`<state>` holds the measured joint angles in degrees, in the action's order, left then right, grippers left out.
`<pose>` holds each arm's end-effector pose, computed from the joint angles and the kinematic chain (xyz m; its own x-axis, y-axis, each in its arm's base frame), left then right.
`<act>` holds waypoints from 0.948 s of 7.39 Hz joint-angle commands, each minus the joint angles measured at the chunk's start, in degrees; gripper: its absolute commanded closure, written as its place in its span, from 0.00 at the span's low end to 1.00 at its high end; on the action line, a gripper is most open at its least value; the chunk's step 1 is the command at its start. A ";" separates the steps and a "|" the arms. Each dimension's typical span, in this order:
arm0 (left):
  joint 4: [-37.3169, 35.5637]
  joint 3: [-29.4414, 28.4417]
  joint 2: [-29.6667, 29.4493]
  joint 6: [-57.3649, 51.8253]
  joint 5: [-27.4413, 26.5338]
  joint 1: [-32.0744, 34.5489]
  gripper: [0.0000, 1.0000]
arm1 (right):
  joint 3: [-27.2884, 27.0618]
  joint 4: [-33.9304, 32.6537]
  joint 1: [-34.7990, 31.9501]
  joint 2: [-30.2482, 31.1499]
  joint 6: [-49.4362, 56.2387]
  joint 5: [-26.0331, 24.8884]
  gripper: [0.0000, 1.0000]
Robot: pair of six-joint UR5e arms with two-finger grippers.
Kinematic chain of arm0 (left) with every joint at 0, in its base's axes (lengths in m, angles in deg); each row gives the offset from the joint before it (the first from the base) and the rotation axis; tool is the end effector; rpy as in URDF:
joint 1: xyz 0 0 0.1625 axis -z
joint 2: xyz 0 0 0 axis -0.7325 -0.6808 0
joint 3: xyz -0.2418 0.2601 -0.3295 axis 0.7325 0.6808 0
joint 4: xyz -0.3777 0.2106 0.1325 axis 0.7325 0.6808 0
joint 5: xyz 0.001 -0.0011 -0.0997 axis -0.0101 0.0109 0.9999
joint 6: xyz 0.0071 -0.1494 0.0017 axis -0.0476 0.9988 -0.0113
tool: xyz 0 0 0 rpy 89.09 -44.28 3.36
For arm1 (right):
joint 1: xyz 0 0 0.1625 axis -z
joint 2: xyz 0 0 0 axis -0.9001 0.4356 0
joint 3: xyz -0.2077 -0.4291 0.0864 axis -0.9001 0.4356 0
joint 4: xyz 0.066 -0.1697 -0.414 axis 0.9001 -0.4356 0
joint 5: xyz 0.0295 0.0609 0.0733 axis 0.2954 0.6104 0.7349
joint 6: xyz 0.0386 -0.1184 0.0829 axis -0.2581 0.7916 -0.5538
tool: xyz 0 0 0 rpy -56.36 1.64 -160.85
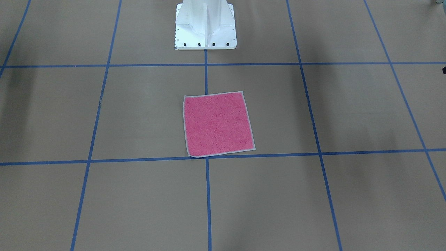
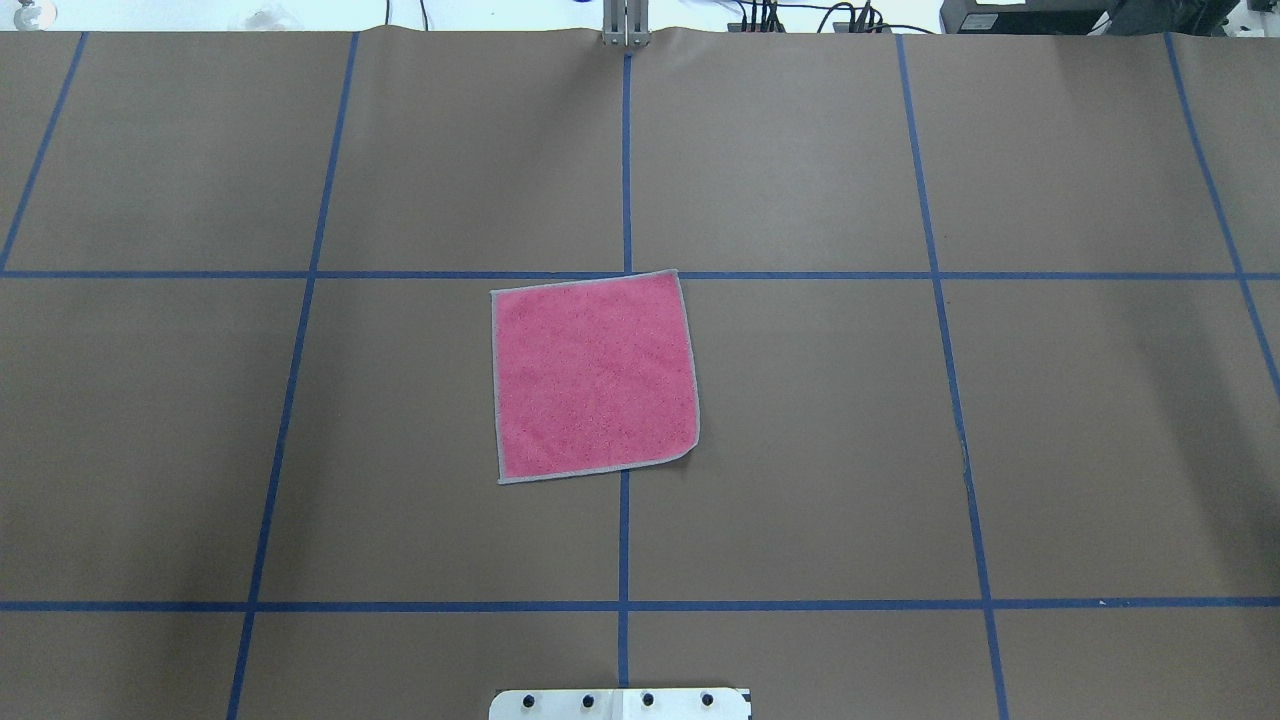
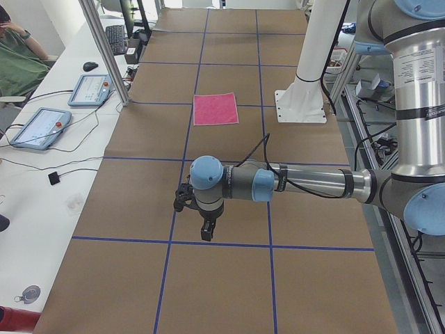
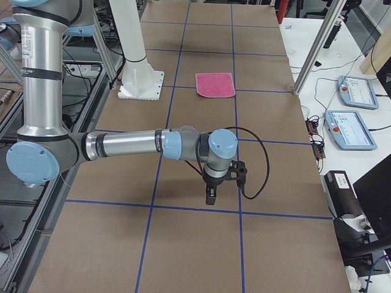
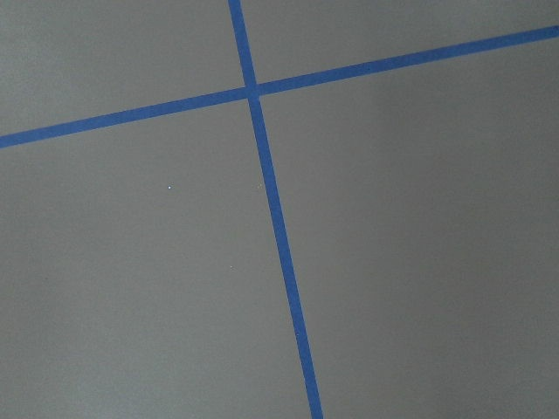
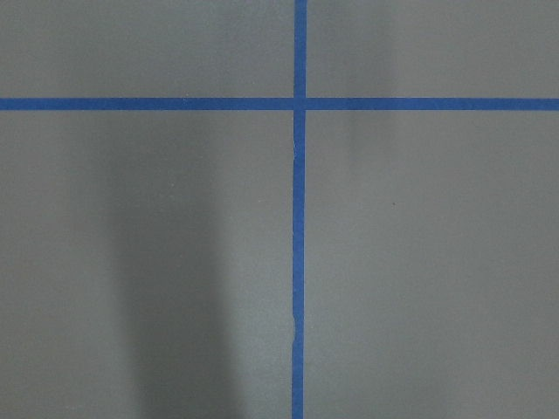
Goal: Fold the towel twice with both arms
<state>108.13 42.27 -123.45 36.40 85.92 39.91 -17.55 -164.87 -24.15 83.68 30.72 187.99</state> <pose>-0.0023 -0.4580 0.7125 0.6826 0.2006 -0.7027 -0.1405 0.9797 0.1432 0.0166 -0.4886 0.7069 0.7290 0.0105 0.6844 0.0382 0.9977 -0.0561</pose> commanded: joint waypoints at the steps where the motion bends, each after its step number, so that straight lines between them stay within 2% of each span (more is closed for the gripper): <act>1: 0.04 -0.23 0.00 -0.13 -0.22 0.00 0.00 | -0.10 0.00 0.00 0.00 0.00 0.00 0.00; 5: 0.04 -1.19 -0.61 0.39 -0.13 0.44 0.00 | -0.10 0.09 0.00 -0.96 -0.09 0.09 0.00; 6: 0.04 -1.28 -1.75 0.57 -0.22 0.44 0.00 | -0.10 -0.17 0.00 -2.36 -0.09 0.00 0.00; 7: -0.13 -2.07 -5.33 4.40 -0.22 0.44 0.00 | 0.33 -0.70 0.09 -4.89 -0.26 -0.09 0.00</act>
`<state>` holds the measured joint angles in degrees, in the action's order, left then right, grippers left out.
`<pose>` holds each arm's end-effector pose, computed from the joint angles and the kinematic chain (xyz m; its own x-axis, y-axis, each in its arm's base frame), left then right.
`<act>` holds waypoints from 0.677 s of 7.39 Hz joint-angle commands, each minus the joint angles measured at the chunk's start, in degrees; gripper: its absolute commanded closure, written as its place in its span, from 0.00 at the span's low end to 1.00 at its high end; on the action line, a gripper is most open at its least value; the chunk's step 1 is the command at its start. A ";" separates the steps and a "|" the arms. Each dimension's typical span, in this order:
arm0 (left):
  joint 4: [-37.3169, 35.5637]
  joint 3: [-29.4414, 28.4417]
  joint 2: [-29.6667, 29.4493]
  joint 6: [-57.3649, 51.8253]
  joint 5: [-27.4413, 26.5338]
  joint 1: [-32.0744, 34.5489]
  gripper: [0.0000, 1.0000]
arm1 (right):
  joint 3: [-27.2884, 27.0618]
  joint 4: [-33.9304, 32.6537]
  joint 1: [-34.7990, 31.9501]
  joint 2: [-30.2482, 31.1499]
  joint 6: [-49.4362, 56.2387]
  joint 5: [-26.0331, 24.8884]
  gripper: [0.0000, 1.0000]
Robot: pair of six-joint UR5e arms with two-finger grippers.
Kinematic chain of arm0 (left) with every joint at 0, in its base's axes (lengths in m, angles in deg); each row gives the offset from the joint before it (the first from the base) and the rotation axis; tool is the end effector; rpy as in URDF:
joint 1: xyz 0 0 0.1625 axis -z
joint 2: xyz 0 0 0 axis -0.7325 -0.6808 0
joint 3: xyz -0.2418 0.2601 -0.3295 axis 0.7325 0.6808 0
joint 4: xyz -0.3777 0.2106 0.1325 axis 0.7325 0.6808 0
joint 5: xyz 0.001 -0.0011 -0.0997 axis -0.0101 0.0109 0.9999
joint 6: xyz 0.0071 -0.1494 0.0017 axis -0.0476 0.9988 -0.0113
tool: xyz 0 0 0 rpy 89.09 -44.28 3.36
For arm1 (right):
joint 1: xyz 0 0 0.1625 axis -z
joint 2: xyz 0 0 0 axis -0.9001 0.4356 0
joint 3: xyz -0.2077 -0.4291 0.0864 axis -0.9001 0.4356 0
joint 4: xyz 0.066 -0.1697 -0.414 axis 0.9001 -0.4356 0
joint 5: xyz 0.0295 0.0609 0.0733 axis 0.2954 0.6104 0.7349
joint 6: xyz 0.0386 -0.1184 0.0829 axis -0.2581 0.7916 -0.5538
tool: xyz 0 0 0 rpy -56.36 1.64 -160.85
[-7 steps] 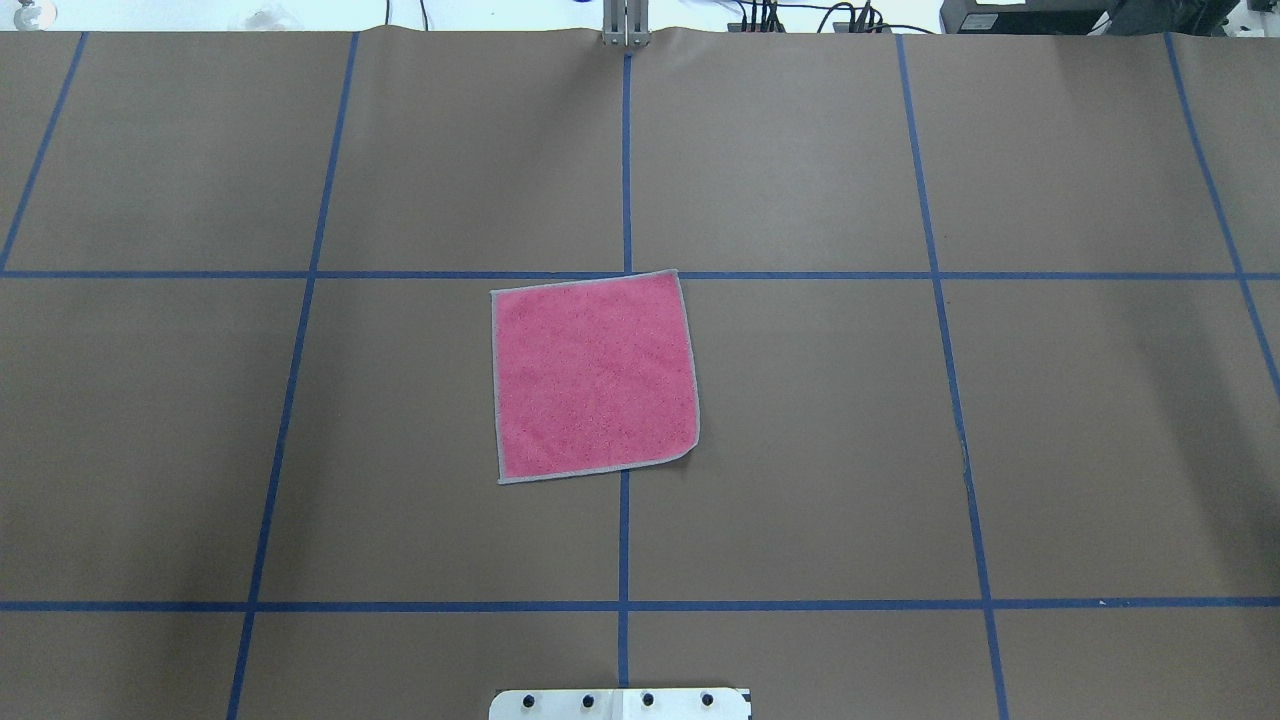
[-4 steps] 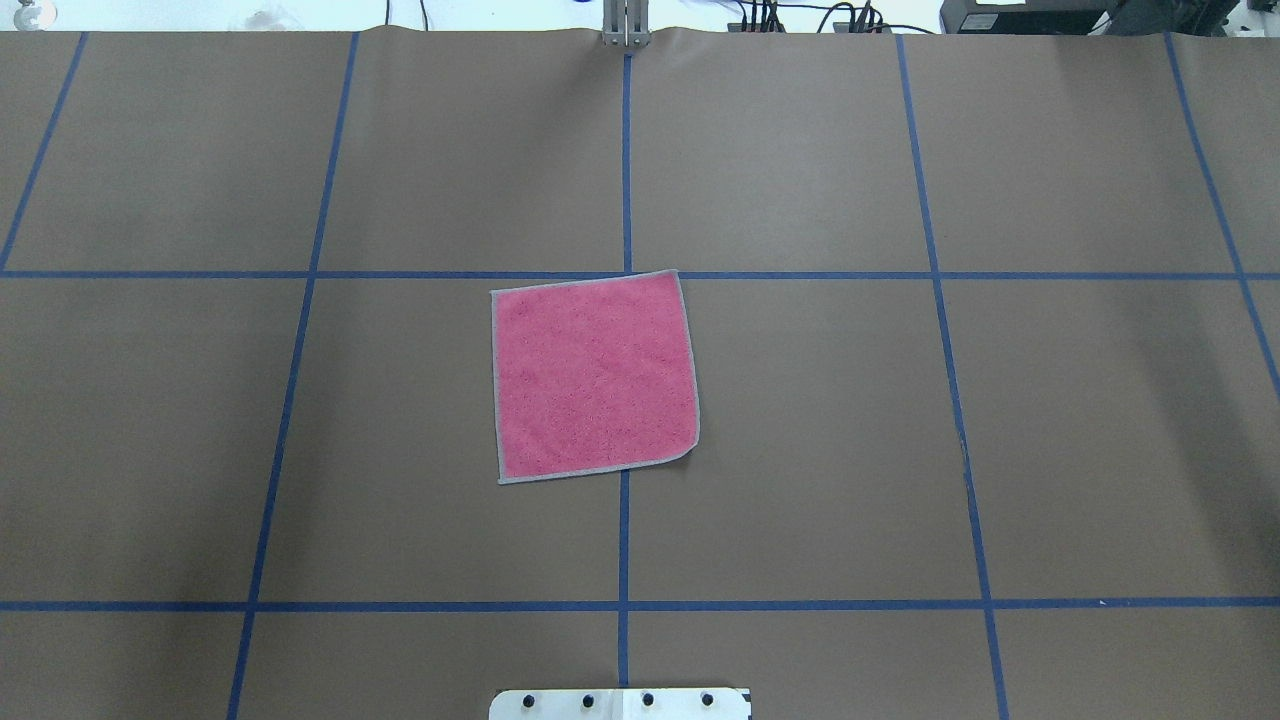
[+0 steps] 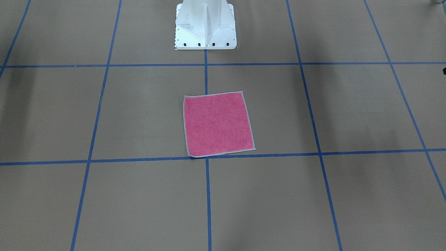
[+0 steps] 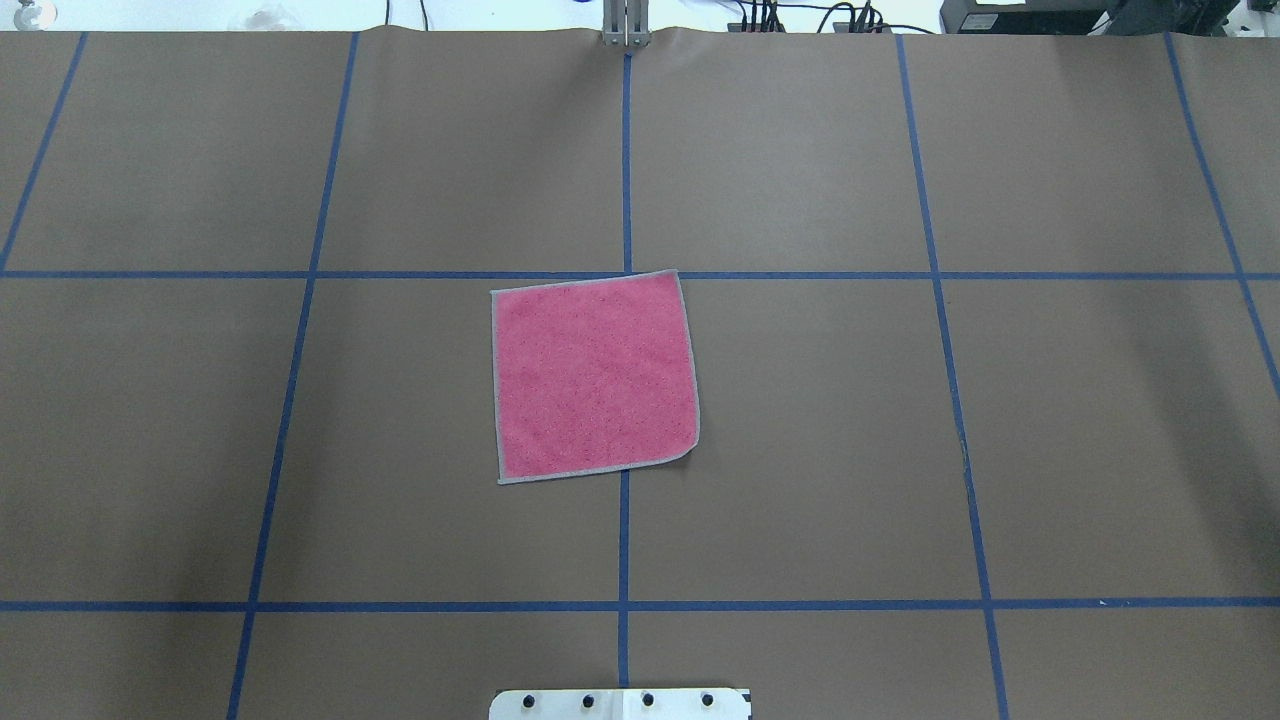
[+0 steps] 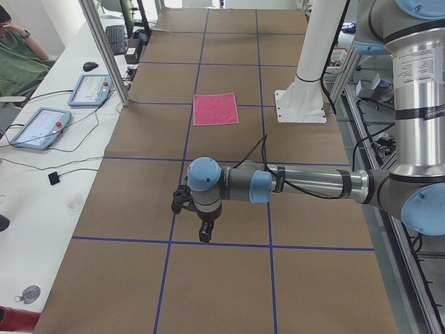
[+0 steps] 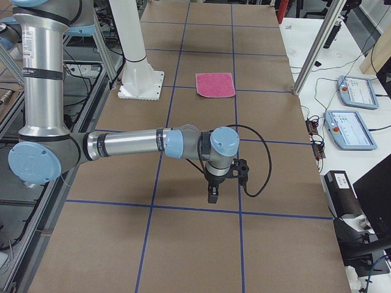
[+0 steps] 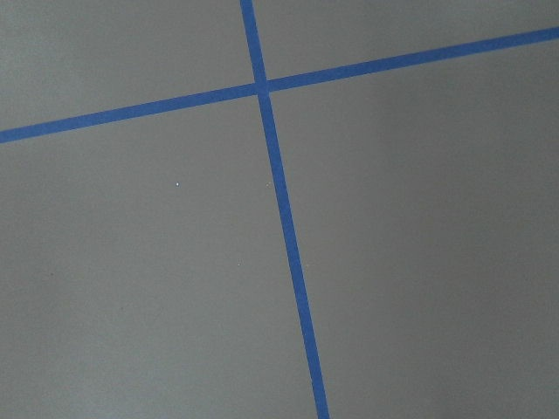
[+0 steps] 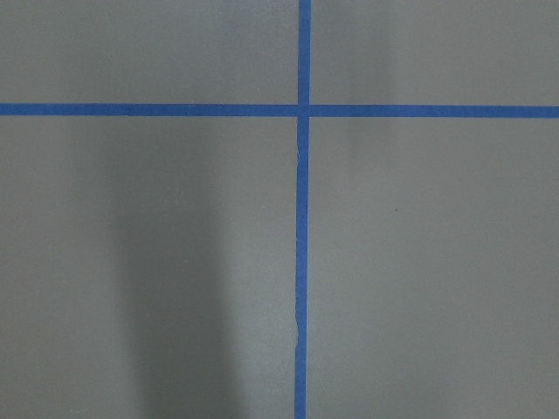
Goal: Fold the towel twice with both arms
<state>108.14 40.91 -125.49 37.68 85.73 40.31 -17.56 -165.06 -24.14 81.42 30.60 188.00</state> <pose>-0.0050 -0.4759 0.7090 0.6888 0.1823 -0.7017 -0.1185 0.9832 0.1391 0.0159 -0.5094 0.6875 0.7283 -0.0124 0.6852 0.0369 0.9991 -0.0212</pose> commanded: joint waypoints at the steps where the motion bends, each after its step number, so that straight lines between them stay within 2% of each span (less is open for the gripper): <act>1: -0.58 -2.98 -8.20 9.69 -0.21 -0.12 0.00 | 1.83 -4.52 0.34 -7.09 -0.67 -0.35 0.00; 2: -1.97 -5.35 -13.82 11.15 -0.64 -0.39 0.00 | 4.28 -10.47 0.34 -13.75 -0.68 -0.53 0.00; 3: -4.95 -6.94 -20.66 11.51 -0.39 -0.48 0.00 | 6.57 -12.27 0.34 -17.91 -1.55 -0.62 0.00; 4: -4.63 -5.91 -23.25 12.29 0.23 -1.17 0.00 | 6.76 -12.12 1.73 -20.21 -6.60 -0.01 0.00; 5: -2.36 -3.11 -23.71 17.70 3.36 -3.97 0.00 | 6.33 -11.94 5.40 -22.49 -14.14 0.00 0.00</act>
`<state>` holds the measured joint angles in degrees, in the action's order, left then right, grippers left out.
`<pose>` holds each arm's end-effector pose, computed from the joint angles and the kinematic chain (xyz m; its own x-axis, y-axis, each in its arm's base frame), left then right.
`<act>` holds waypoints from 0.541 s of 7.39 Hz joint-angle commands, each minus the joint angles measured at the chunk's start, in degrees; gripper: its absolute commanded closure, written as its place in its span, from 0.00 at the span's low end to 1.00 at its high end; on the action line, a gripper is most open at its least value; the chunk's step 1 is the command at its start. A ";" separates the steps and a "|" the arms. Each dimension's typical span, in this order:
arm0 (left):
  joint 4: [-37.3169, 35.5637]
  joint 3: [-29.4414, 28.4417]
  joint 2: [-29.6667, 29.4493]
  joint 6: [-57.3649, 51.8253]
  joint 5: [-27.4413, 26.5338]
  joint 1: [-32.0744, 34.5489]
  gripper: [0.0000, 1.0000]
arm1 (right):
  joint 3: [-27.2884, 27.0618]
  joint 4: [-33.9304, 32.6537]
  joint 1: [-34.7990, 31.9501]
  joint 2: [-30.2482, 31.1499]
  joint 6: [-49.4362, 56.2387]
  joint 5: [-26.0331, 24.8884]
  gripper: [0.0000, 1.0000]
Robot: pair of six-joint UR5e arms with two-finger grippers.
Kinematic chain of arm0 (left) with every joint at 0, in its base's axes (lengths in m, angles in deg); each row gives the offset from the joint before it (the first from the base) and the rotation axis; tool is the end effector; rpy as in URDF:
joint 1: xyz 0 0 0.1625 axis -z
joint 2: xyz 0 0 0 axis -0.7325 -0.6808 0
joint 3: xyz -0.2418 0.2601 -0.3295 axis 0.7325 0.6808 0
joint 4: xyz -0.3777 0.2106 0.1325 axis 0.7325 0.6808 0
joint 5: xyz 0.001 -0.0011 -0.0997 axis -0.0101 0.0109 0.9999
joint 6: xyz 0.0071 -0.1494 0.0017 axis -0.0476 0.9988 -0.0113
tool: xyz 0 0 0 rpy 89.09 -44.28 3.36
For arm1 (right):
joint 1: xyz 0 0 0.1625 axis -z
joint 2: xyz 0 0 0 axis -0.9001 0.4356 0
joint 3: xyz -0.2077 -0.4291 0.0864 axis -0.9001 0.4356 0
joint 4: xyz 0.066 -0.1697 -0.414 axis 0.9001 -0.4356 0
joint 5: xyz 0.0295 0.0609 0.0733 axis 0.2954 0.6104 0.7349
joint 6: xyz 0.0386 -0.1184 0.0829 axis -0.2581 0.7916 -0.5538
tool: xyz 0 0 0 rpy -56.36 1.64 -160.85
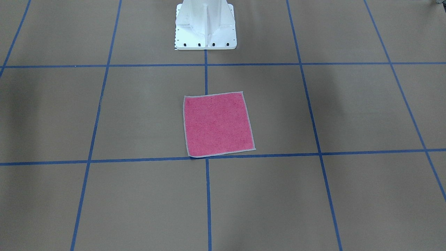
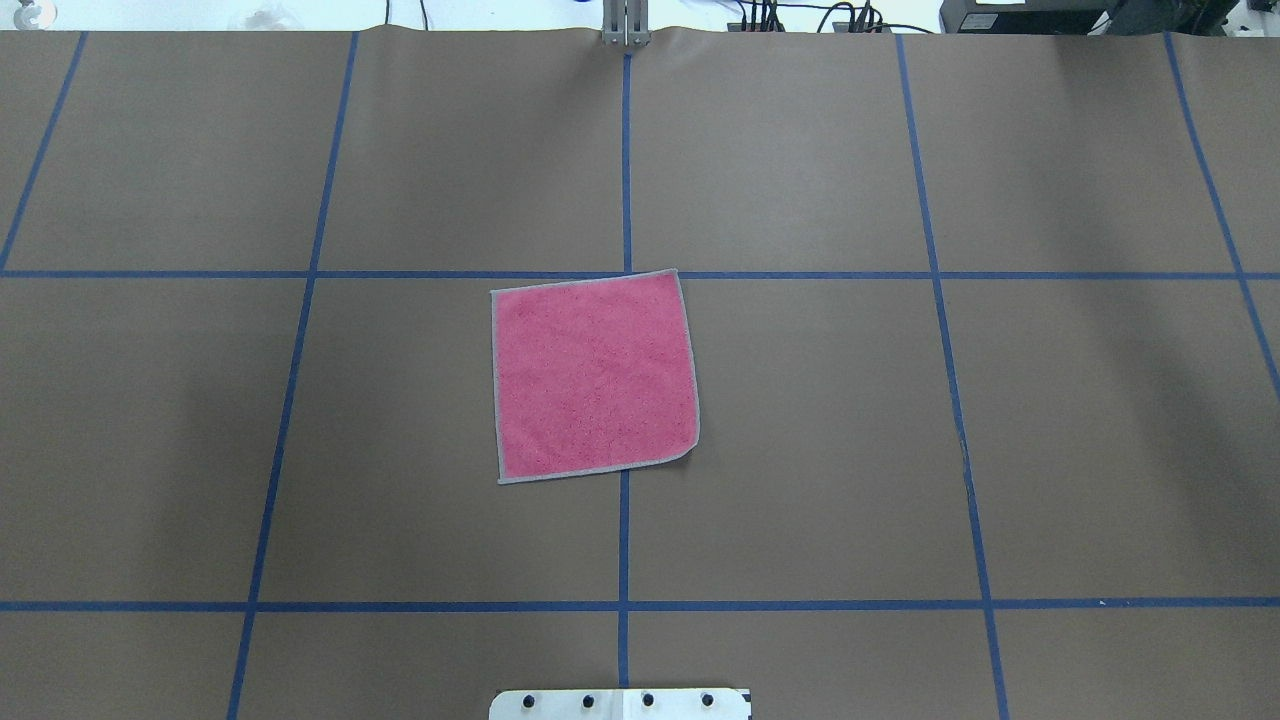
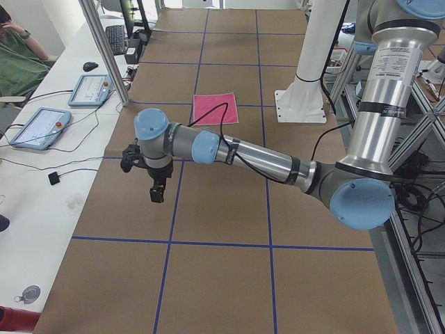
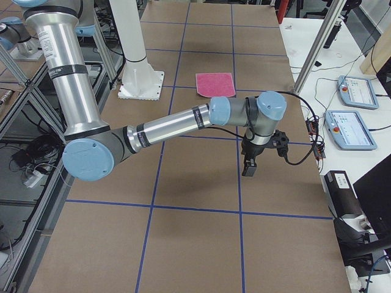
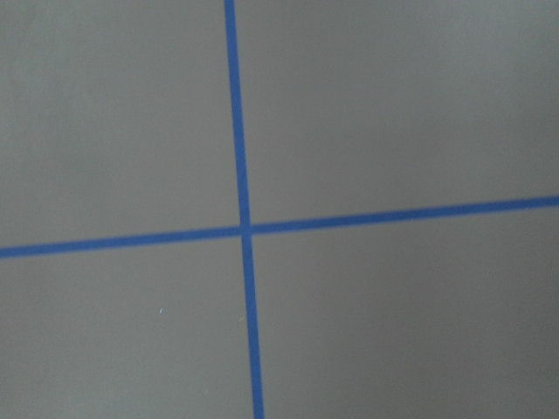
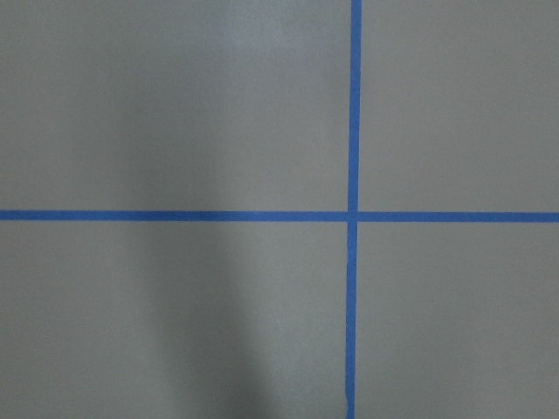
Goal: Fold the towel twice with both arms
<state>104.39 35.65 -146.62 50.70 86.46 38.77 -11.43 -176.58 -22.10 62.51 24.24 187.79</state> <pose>0.0213 -0.6453 0.5567 0.6785 0.1280 -0.7234 0.0130 0.9825 0.1861 -0.0106 -0.6432 0.5717 0.7324 0.0573 0.6784 -0.0087 0.9972 -0.0749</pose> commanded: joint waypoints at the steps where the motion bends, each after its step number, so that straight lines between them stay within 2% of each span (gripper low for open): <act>1: 3.58 3.04 -4.67 15.26 5.20 -7.85 0.00 | 0.10 2.54 7.75 -5.53 -14.47 -0.15 0.00; 2: 3.69 2.35 -11.04 27.46 5.13 -16.00 0.00 | 0.28 9.79 7.96 -5.72 -16.88 0.19 0.00; 3: 3.78 0.87 -16.50 34.28 4.96 -22.34 0.00 | 0.89 13.52 8.14 -4.42 -18.82 4.55 0.00; 4: 5.52 0.76 -18.03 37.66 4.52 -26.41 0.00 | 0.81 17.99 8.49 -2.58 -18.67 9.55 0.00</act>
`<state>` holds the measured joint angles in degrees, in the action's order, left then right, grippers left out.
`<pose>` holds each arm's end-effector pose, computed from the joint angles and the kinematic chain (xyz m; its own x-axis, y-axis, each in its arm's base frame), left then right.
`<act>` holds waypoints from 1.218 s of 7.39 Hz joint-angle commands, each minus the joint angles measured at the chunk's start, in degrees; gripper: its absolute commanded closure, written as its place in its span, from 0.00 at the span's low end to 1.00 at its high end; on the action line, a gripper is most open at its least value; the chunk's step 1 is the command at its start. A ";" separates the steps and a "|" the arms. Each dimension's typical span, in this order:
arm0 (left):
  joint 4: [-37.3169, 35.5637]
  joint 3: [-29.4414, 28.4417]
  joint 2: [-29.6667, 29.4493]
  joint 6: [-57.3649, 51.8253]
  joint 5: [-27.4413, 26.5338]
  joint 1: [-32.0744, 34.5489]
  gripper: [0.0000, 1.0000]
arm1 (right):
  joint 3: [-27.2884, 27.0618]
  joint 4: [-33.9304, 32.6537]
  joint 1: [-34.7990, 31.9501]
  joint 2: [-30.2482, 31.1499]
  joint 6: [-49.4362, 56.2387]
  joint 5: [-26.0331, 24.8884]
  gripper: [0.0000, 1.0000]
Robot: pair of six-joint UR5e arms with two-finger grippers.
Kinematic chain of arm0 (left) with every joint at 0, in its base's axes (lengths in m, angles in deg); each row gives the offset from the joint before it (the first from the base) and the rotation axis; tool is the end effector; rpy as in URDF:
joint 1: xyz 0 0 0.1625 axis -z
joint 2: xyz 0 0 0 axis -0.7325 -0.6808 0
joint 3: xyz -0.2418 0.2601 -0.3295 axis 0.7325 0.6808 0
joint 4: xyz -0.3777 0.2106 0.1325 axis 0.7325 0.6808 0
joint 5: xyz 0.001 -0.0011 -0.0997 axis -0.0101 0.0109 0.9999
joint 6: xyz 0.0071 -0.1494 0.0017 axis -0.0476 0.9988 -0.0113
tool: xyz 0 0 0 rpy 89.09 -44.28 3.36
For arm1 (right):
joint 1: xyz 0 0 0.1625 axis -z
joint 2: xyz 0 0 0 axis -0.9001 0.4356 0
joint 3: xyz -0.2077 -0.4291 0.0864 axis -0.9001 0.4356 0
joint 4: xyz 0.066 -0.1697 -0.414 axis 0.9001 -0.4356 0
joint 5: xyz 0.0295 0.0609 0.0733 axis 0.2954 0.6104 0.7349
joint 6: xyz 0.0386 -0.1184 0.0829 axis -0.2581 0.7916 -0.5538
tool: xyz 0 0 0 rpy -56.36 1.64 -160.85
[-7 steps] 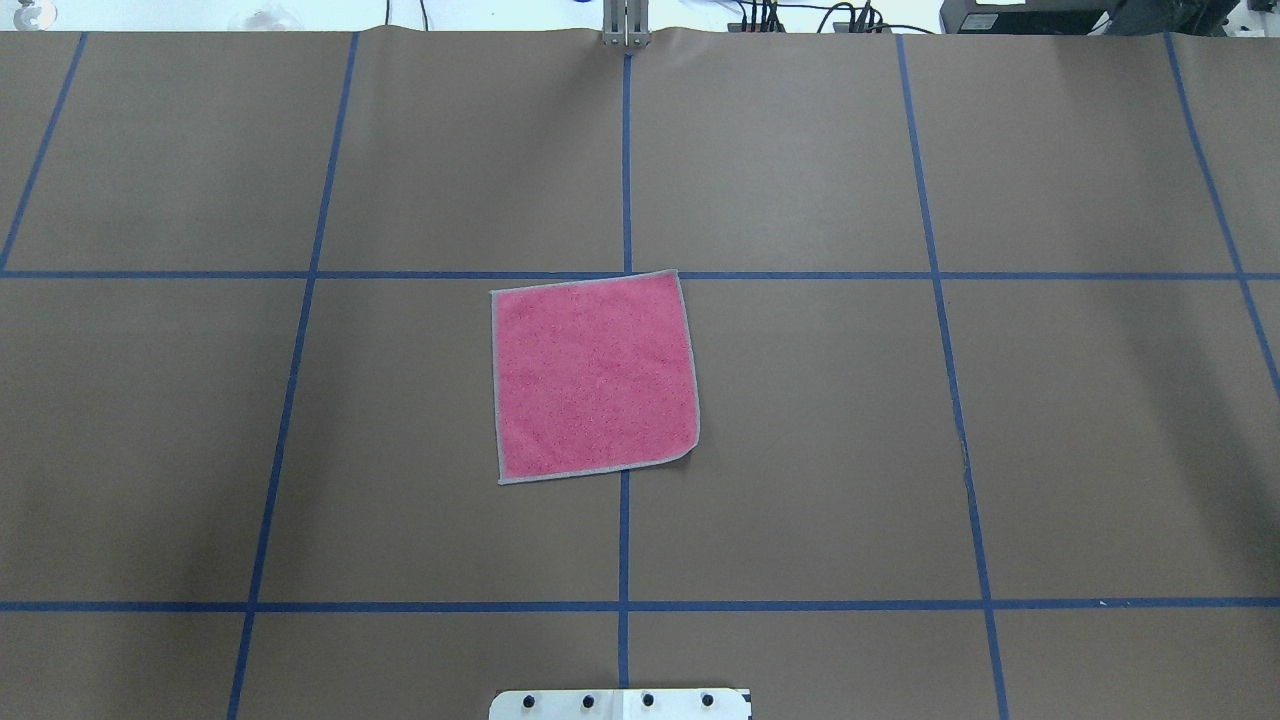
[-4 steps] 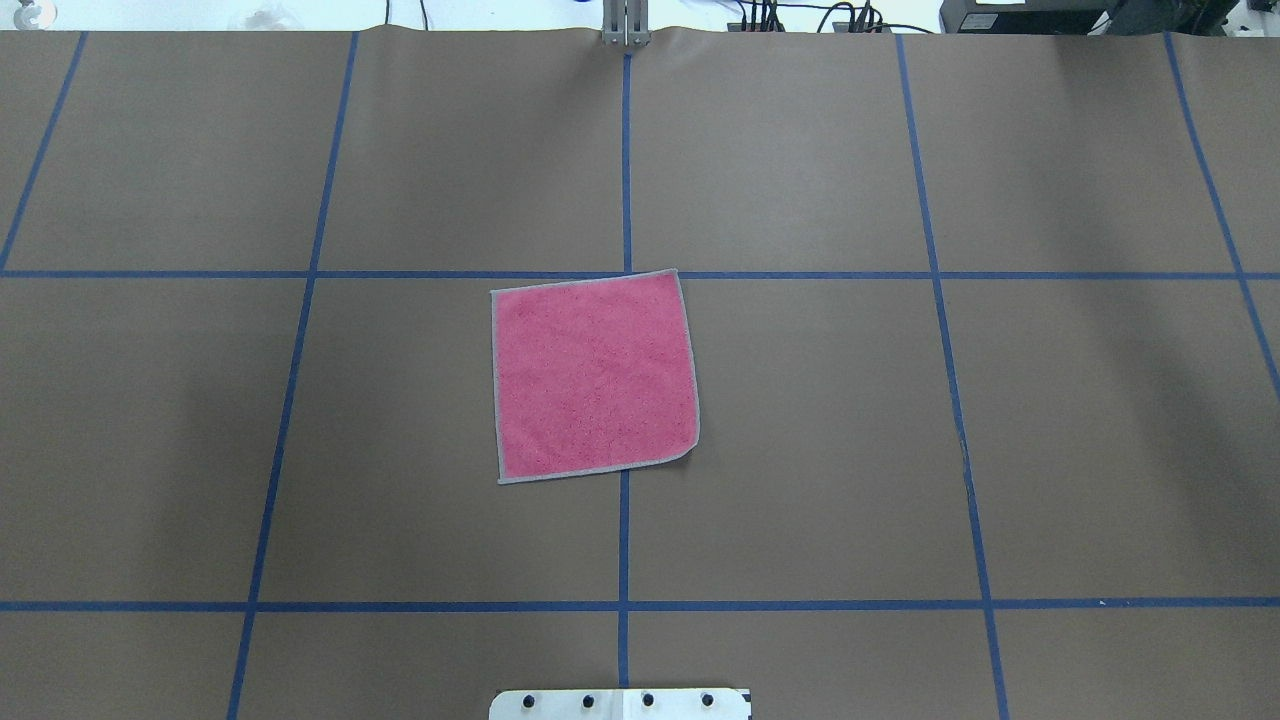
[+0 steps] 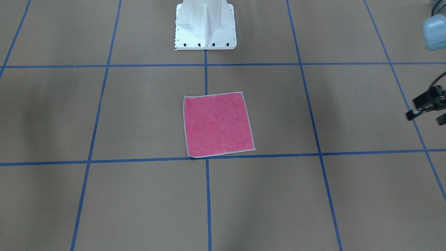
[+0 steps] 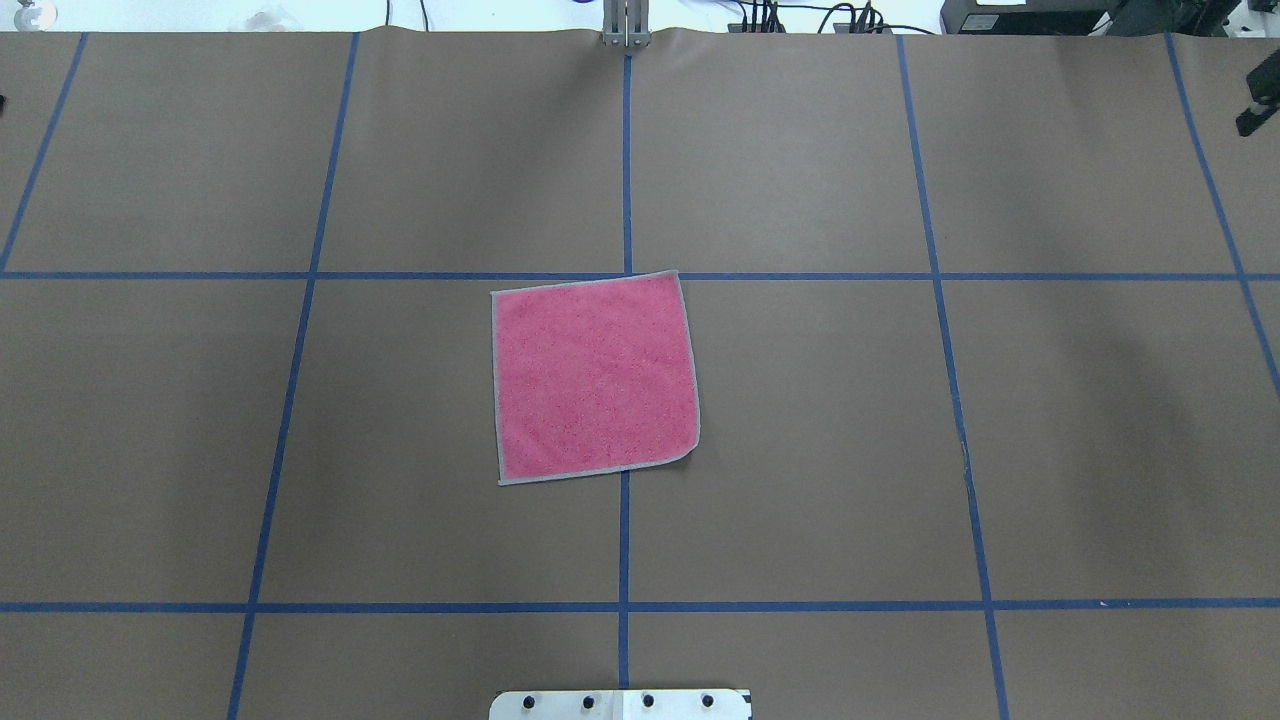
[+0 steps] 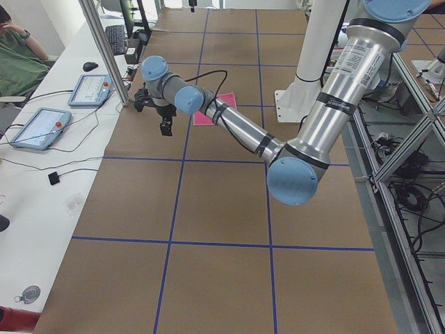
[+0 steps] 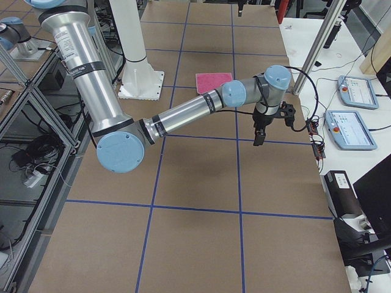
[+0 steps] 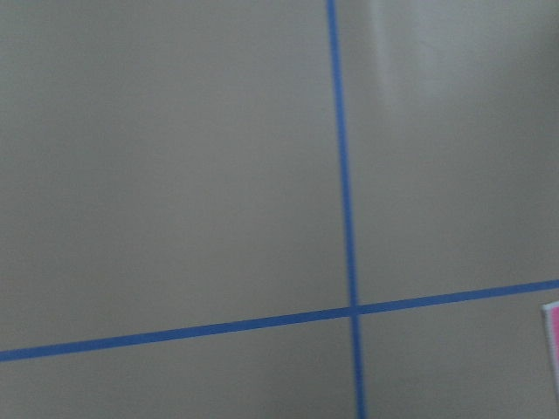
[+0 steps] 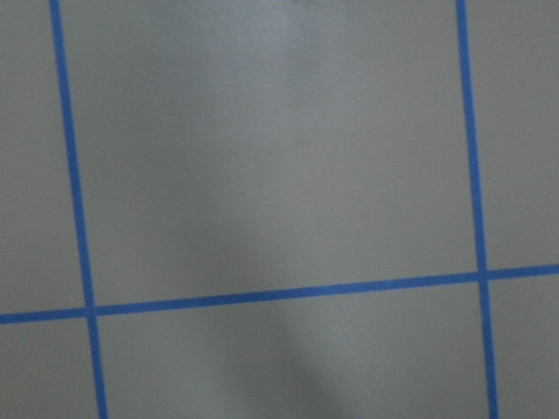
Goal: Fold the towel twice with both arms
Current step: 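Move the left gripper down to the pink towel's corner nearest the robot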
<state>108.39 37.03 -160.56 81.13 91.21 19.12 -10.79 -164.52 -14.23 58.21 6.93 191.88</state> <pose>0.2720 -0.6593 0.3603 0.5141 0.0722 -0.8547 -0.0222 0.9972 0.0709 -0.1154 -0.6804 0.4962 0.6531 0.0695 0.7540 -0.0676 0.9972 -0.0334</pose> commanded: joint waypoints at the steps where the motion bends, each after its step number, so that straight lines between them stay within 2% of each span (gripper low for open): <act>1: 4.50 -0.70 -4.29 14.48 -0.32 -9.32 0.00 | -0.61 13.12 1.49 3.48 -2.74 7.34 0.00; 2: 9.40 -1.05 -4.29 21.69 -1.54 -11.87 0.00 | -0.79 14.84 4.63 3.76 -8.33 11.01 0.00; 4: 18.11 -2.19 -4.20 35.49 -15.28 -21.69 0.00 | -3.34 15.74 9.83 2.89 -12.24 9.38 0.00; 5: 21.46 -3.33 -4.29 40.08 -17.44 -24.70 0.00 | -4.13 15.91 10.89 2.71 -17.30 9.21 0.00; 6: 22.97 -3.51 -4.03 42.74 -20.07 -26.82 0.00 | -4.05 20.00 12.38 2.62 -22.74 8.07 0.00; 7: 23.07 -3.43 -4.03 45.20 -23.84 -30.49 0.00 | -4.05 26.40 16.31 2.62 -32.11 3.54 0.01; 8: 23.07 -3.51 -3.94 46.36 -25.01 -32.62 0.00 | -3.26 34.38 19.13 2.71 -40.64 1.32 0.01; 9: 22.98 -3.60 -3.68 46.37 -25.11 -34.21 0.01 | -2.47 38.72 20.82 2.97 -43.68 1.12 0.00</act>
<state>131.29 33.54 -164.48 126.58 67.22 -12.54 -14.13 -132.82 3.75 60.96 -30.03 194.53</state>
